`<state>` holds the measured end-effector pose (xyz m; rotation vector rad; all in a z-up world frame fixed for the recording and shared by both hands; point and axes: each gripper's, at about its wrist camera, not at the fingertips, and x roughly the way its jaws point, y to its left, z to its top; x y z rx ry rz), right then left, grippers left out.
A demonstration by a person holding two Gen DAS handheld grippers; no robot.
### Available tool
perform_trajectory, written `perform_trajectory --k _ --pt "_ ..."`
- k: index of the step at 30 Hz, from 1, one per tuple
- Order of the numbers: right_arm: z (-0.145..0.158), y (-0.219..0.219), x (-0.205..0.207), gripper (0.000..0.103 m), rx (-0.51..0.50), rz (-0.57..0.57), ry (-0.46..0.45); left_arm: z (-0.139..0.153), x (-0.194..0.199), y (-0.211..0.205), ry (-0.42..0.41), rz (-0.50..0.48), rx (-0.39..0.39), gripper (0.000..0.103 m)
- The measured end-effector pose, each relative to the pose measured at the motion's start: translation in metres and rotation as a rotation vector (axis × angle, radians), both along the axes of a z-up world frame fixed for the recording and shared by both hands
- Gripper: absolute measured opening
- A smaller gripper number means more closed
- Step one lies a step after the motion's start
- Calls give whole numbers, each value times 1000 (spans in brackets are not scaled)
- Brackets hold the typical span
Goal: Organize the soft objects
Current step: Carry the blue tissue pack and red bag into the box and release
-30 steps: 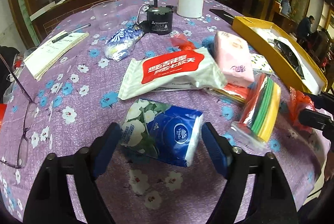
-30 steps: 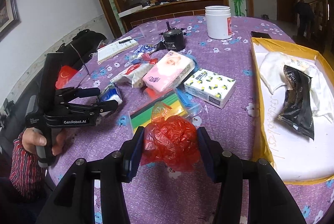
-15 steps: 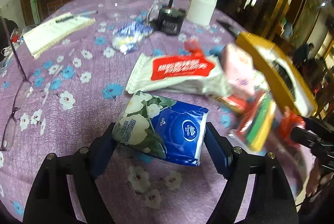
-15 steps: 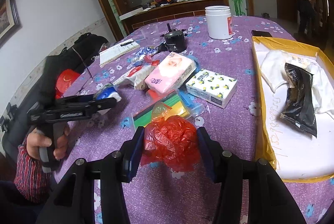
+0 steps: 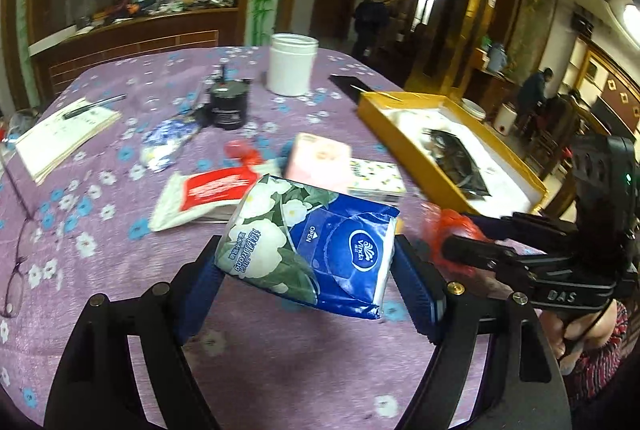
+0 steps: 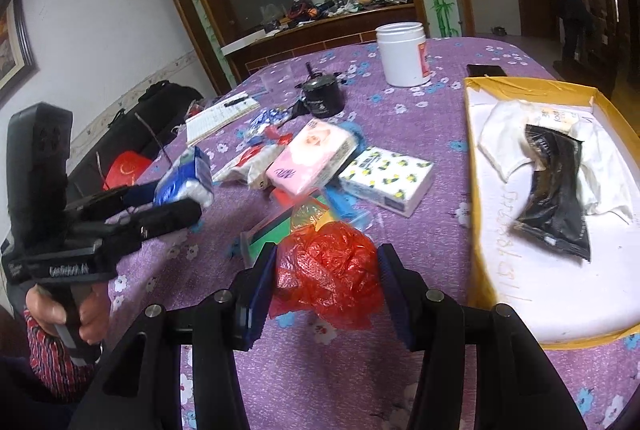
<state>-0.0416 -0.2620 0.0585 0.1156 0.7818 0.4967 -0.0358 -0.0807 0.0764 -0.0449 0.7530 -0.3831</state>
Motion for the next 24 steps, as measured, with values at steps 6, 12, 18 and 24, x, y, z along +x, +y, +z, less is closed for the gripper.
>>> perform_trajectory --k 6,12,18,24 --pt "11 -34 1 52 41 -77 -24 8 -1 -41 -15 -78 33 81" --pt "19 -82 0 52 76 -190 -37 18 -1 -83 -38 -167 54 81" --pt "21 -126 2 52 96 -303 -35 22 4 -135 -43 -260 71 81" --pt "7 -161 7 52 97 -407 -5 13 13 -183 -32 -330 89 81"
